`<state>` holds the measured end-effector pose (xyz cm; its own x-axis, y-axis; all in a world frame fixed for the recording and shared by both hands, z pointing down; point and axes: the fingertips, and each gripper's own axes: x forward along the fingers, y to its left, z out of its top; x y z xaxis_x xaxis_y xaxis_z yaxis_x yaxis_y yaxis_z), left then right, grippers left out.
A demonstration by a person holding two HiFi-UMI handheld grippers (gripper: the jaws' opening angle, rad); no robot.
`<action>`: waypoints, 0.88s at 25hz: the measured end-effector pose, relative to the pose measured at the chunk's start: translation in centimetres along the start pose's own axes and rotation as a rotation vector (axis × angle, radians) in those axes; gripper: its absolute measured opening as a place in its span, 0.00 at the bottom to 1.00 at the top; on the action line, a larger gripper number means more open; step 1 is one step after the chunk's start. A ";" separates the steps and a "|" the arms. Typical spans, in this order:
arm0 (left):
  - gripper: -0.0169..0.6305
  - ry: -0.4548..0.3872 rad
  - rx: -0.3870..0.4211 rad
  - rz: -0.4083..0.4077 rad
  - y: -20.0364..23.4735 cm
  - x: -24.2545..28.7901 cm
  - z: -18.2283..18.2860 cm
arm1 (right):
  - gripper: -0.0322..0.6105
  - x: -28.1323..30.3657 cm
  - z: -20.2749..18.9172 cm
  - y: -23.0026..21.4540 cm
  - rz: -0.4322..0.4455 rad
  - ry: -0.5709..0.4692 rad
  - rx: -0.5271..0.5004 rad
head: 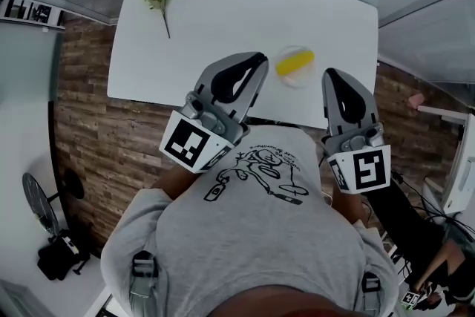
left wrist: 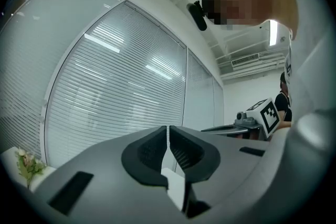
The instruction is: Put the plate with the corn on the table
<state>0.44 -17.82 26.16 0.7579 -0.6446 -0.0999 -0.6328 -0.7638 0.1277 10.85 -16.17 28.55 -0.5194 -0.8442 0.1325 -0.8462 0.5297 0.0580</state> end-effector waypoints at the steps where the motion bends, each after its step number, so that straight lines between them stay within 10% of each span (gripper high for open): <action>1: 0.07 0.001 0.006 0.001 -0.1 0.0 0.2 | 0.06 0.0 0.2 0.1 -0.001 -0.001 0.002; 22: 0.07 -0.013 0.027 -0.001 -0.9 0.4 1.2 | 0.06 -1.1 2.3 0.1 -0.026 -0.042 -0.012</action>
<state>1.15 -17.40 24.77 0.7563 -0.6443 -0.1131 -0.6364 -0.7647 0.1010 11.05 -15.39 26.10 -0.5019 -0.8603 0.0892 -0.8581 0.5082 0.0732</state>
